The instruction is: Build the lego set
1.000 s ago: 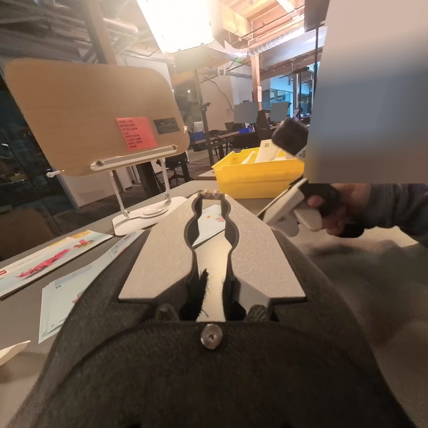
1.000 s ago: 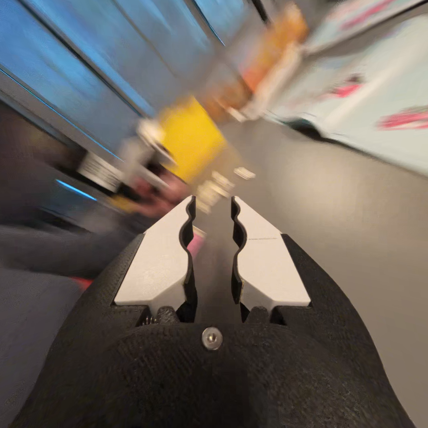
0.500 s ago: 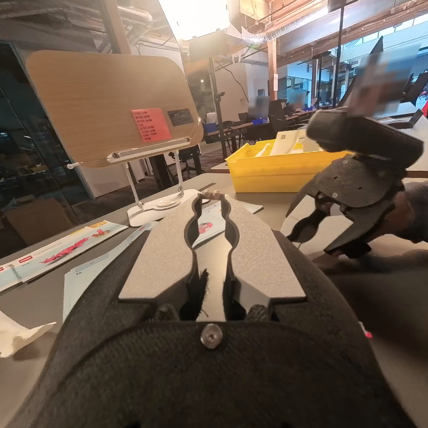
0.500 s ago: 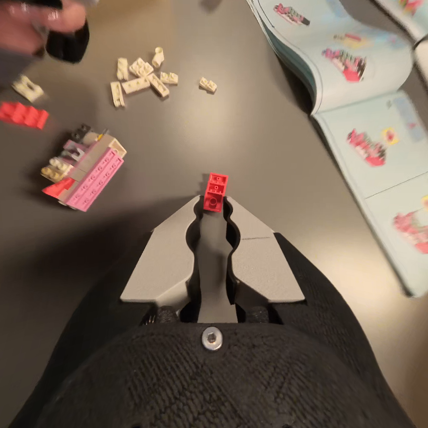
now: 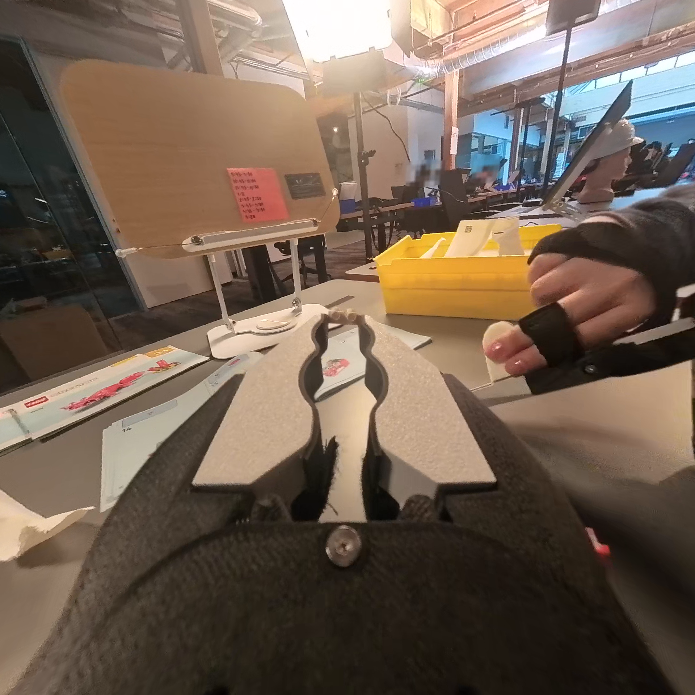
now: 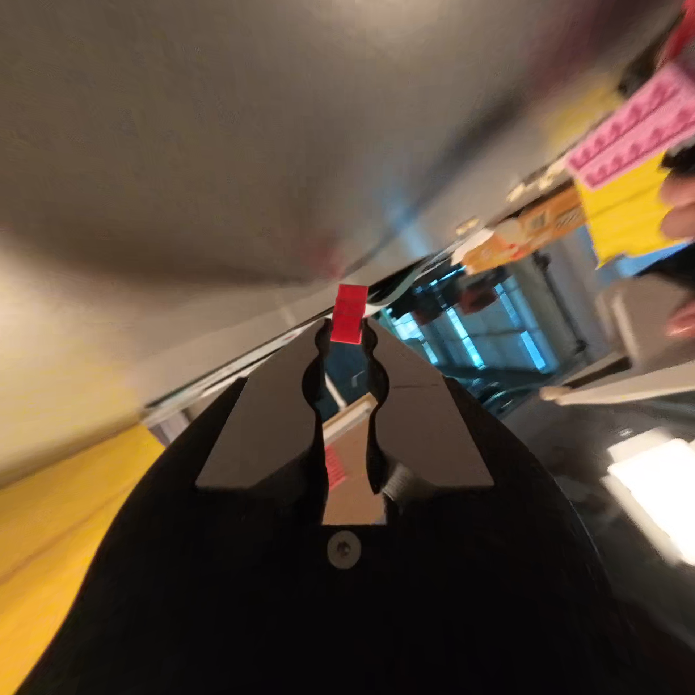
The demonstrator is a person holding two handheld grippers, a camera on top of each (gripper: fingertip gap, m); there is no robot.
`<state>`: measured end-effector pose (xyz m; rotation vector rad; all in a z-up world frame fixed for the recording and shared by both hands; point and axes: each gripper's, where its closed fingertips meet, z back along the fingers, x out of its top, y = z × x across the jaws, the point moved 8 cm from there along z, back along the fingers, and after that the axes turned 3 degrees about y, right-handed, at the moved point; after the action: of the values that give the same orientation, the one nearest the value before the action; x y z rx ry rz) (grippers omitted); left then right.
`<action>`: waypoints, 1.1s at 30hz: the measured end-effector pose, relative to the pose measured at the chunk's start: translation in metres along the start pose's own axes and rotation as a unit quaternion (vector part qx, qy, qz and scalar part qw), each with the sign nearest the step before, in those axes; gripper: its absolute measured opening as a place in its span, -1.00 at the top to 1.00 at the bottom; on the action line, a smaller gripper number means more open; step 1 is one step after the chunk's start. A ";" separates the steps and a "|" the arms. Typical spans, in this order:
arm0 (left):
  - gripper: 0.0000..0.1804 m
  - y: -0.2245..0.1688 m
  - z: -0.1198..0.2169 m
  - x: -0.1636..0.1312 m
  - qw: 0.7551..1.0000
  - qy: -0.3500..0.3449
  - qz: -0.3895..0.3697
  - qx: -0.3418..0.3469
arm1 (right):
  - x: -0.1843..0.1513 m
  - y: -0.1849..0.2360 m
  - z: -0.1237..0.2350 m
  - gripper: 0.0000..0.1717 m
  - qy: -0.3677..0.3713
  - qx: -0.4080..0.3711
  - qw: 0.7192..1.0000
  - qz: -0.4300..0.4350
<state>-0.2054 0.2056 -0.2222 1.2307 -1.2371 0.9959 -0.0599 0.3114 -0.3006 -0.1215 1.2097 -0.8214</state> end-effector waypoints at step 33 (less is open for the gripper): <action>0.84 -0.005 -0.009 -0.010 0.982 0.038 0.096 -0.156 | -0.034 0.028 0.015 0.84 -0.206 0.187 0.395 -0.876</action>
<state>-0.2000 0.2144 -0.2321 0.8353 -1.4090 0.9338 -0.0368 0.3470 -0.2823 -1.3195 -0.1609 -2.6478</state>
